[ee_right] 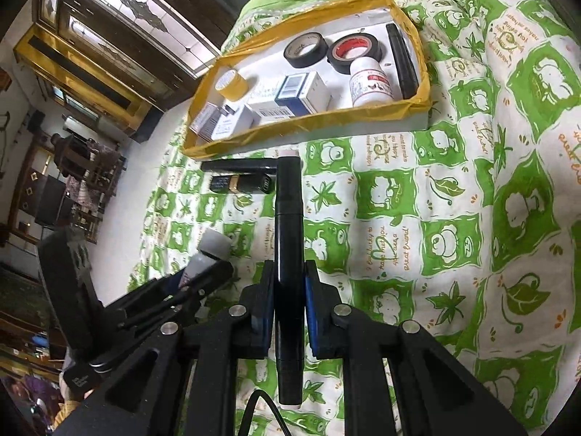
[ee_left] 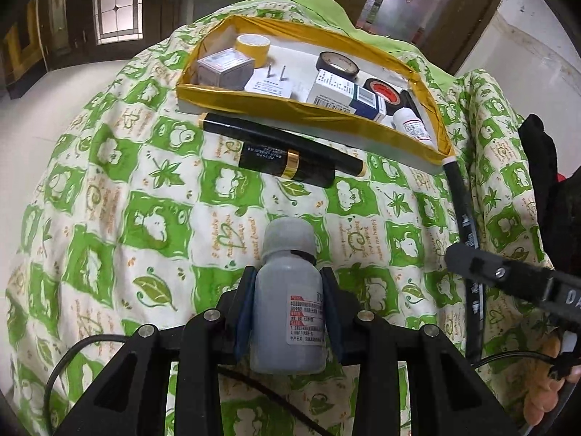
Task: Organize rigid objects
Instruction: 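Carry the white bottle and black pen over the tray with both grippers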
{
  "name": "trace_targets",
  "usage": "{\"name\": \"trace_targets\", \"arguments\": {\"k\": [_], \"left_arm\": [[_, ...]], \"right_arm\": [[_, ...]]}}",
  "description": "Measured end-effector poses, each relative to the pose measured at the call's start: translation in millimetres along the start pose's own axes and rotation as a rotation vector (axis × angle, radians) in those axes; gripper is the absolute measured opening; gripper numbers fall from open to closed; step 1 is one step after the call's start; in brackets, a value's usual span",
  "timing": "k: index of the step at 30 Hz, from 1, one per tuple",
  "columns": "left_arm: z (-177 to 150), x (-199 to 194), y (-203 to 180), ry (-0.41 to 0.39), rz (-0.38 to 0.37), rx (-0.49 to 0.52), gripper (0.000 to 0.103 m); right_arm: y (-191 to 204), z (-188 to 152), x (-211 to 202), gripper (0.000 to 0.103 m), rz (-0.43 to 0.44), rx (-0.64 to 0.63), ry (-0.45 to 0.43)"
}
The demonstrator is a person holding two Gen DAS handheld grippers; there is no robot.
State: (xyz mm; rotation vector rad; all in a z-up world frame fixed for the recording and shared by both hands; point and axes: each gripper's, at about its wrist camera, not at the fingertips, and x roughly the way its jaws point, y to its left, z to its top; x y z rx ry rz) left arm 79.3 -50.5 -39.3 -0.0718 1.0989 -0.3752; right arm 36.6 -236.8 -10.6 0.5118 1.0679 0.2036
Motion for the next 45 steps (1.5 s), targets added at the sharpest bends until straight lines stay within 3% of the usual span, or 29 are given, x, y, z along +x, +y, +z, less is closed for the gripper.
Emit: {"name": "trace_targets", "arguments": {"k": [12, 25, 45], "left_arm": [[5.5, -3.9, -15.5, 0.011, 0.005, 0.053, 0.036], [54.7, -14.0, -22.7, -0.065, -0.071, 0.054, 0.036], [119.3, -10.0, -14.6, -0.103, -0.066, 0.051, 0.036]], "right_arm": [[-0.9, 6.1, -23.3, 0.014, 0.072, 0.017, -0.044], [-10.4, 24.6, -36.6, 0.014, 0.053, 0.046, -0.097], [-1.6, 112.3, -18.9, 0.014, 0.028, 0.081, -0.176]]}}
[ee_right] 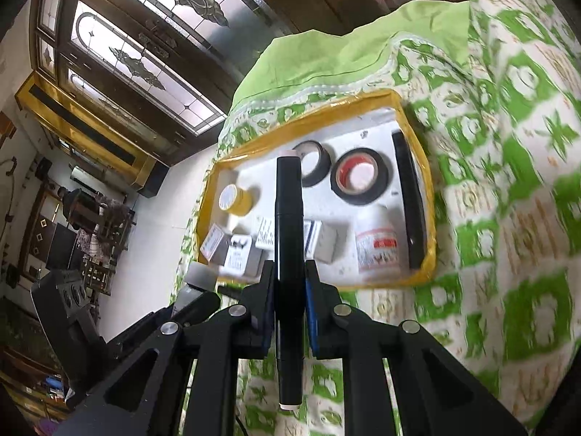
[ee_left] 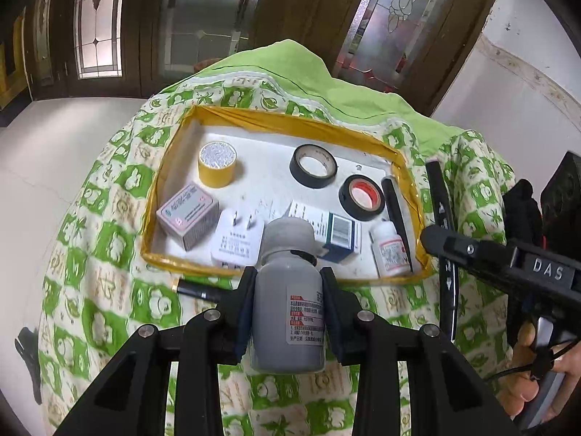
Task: Organize rigid objects
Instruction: 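Carry the white bottle and black pen over the tray with both grippers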
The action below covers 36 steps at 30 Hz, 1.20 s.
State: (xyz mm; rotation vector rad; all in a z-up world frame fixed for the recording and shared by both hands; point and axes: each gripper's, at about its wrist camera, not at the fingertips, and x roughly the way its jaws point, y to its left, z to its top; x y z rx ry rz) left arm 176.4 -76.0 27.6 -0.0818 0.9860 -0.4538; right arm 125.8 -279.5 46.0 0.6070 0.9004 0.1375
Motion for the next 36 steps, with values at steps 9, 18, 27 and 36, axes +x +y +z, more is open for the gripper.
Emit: {"name": "trace_targets", "arguments": {"k": [9, 18, 27, 36], "left_arm": [[25.6, 15.4, 1.6, 0.004, 0.046, 0.029, 0.036], [61.2, 47.6, -0.9, 0.011, 0.087, 0.048, 0.036], [80.6, 76.5, -2.9, 0.025, 0.107, 0.06, 0.036], [77.7, 95.2, 9.5, 0.048, 0.129, 0.037, 0.036]], "right_arm": [[8.1, 43.5, 8.2, 0.014, 0.006, -0.033, -0.048], [8.4, 56.4, 41.0, 0.014, 0.017, -0.073, -0.001], [5.4, 66.1, 44.4, 0.014, -0.118, -0.182, -0.061], [-0.1, 47.0, 81.7, 0.014, -0.194, -0.244, 0.055]]}}
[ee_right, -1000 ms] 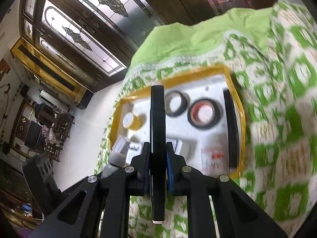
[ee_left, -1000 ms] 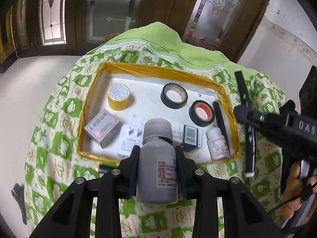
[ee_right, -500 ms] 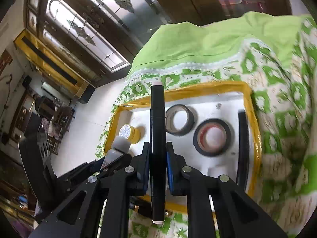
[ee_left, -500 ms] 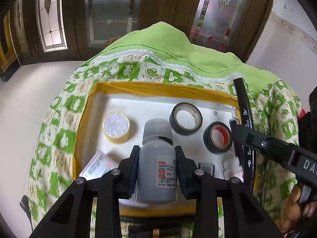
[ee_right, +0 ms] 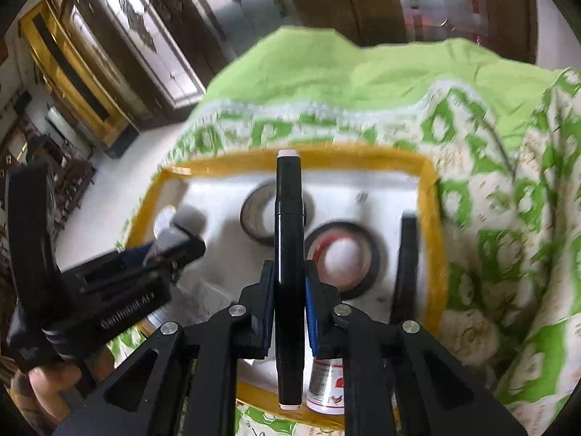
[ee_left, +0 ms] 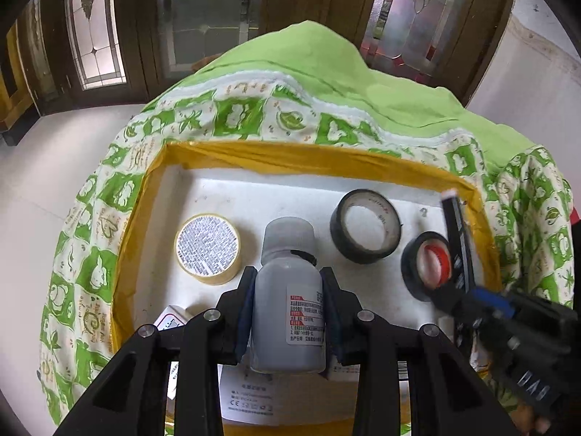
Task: Organize rigid objects
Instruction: 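Carry the white bottle and black pen over the tray with both grippers, then lower the bottle and pen into the tray and open both grippers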
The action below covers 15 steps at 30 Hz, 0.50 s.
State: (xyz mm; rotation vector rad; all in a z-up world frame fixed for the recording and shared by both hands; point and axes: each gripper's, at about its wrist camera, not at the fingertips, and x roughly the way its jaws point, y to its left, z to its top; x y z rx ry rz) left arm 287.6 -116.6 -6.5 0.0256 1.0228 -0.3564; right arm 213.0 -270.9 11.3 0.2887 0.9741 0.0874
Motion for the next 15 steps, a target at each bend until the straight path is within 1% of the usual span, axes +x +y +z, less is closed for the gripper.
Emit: {"name": "trace_targets", "arguments": {"k": [2, 6, 12, 15], "left_arm": [[-1.8, 4.0, 1.5, 0.007, -0.001, -0.009, 0.036], [-5.0, 8.1, 1.5, 0.011, 0.009, -0.004, 0.036], [-7.1, 10.1, -3.4, 0.0, 0.05, 0.022, 0.036], [-8.7, 8.9, -6.3, -0.007, 0.06, 0.034, 0.036]], "right_arm": [[4.1, -5.2, 9.5, 0.014, -0.004, -0.011, 0.037], [6.0, -10.2, 19.8, 0.014, -0.008, -0.003, 0.068], [-1.9, -10.6, 23.4, 0.014, 0.015, 0.044, 0.081], [-3.2, -9.0, 25.2, 0.014, 0.013, 0.05, 0.08]]}}
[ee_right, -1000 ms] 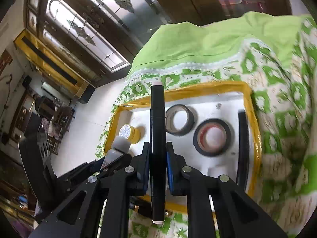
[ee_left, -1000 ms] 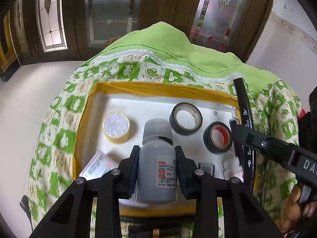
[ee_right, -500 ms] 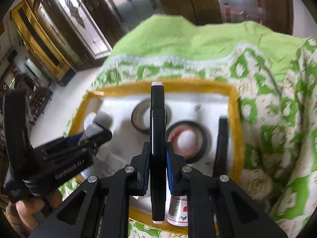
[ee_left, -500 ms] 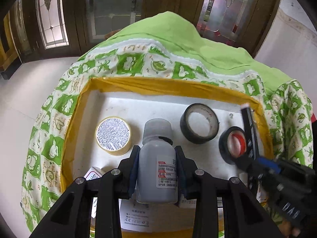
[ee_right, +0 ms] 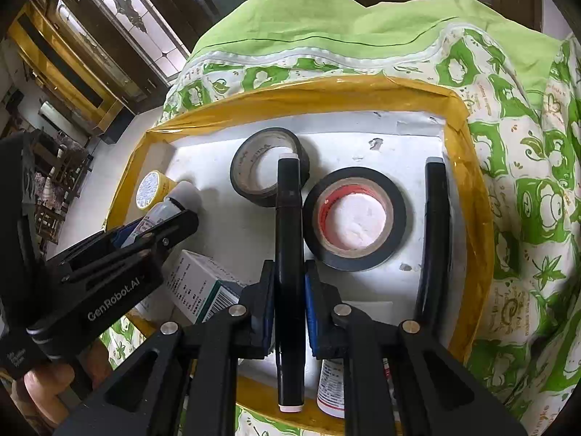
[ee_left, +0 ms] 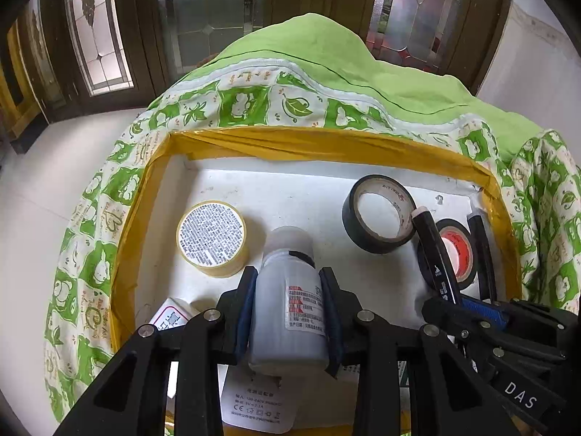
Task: Organize rigid objects
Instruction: 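Lower the bottle and pen into the tray and open both grippers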
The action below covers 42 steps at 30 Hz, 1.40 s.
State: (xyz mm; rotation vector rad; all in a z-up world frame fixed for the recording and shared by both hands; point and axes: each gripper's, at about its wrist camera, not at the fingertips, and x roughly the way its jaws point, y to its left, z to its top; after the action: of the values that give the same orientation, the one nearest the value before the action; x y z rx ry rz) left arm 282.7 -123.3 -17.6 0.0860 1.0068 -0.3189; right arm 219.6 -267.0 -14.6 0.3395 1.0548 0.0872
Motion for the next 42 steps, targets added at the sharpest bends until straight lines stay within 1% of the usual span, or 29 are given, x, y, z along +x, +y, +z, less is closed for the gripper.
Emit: {"name": "trace_targets", "arguments": {"k": [3, 5, 7, 13, 18, 21, 23, 24, 25, 26, 28, 30, 32, 33, 36, 38, 40, 42], "left_arm": [[-2.2, -5.4, -0.2, -0.009, -0.011, -0.005, 0.039], [-3.7, -10.9, -0.8, -0.02, -0.009, -0.009, 0.054], [-5.3, -17.6, -2.3, -0.041, 0.0, -0.005, 0.061], [-8.8, -36.8, -5.7, -0.069, 0.015, 0.021, 0.062], [-19.2, -55.7, -4.4, -0.102, 0.047, 0.044, 0.068], [-31.5, -66.5, -0.8, -0.115, 0.069, 0.053, 0.071], [-46.7, -77.7, 5.2, -0.118, 0.058, 0.037, 0.073], [-55.8, -83.6, 9.4, -0.123, 0.045, 0.025, 0.075], [-66.7, -90.1, 14.1, -0.131, 0.034, 0.015, 0.08], [-83.5, -98.8, 21.4, -0.149, 0.032, 0.005, 0.085], [-112.2, -108.7, 34.1, -0.18, 0.073, -0.01, 0.092], [-134.6, -110.5, 46.3, -0.172, 0.097, -0.035, 0.092], [-148.5, -106.8, 56.1, -0.135, 0.117, -0.059, 0.092], [-149.9, -106.3, 57.7, -0.129, 0.118, -0.066, 0.092], [-144.9, -106.3, 55.8, -0.144, 0.101, -0.069, 0.092], [-146.7, -101.1, 52.4, -0.13, 0.079, -0.064, 0.092], [-148.9, -95.1, 46.5, -0.104, 0.07, -0.042, 0.092], [-151.1, -90.8, 35.2, -0.087, 0.066, 0.001, 0.092]], "right_arm": [[0.0, -2.2, -2.9, 0.015, -0.009, -0.003, -0.007], [0.2, -2.9, -5.2, 0.015, -0.012, -0.006, -0.015], [0.6, -3.3, -7.6, 0.015, -0.016, -0.009, -0.024], [-2.3, -9.5, -22.2, 0.015, -0.024, -0.023, -0.05], [-0.8, -16.1, -34.8, 0.015, -0.013, -0.03, -0.069], [-0.8, -22.3, -45.5, 0.016, 0.0, -0.027, -0.087], [-0.9, -27.0, -52.8, 0.017, 0.01, -0.019, -0.098], [-1.2, -29.1, -56.6, 0.021, 0.016, -0.015, -0.103], [-2.3, -32.5, -62.6, 0.025, 0.026, -0.009, -0.111], [-3.0, -34.1, -65.5, 0.026, 0.033, -0.006, -0.114], [-4.1, -41.9, -76.7, 0.028, 0.062, 0.0, -0.122], [-2.4, -47.9, -83.8, 0.028, 0.079, -0.005, -0.123], [1.5, -54.0, -88.5, 0.028, 0.092, -0.015, -0.122], [4.4, -57.8, -89.8, 0.028, 0.097, -0.022, -0.12], [12.2, -72.4, -90.8, 0.029, 0.097, -0.051, -0.101], [16.4, -84.0, -88.0, 0.029, 0.093, -0.074, -0.077], [19.8, -93.3, -82.6, 0.029, 0.091, -0.096, -0.043], [22.1, -96.0, -76.8, 0.029, 0.092, -0.107, -0.018]]}}
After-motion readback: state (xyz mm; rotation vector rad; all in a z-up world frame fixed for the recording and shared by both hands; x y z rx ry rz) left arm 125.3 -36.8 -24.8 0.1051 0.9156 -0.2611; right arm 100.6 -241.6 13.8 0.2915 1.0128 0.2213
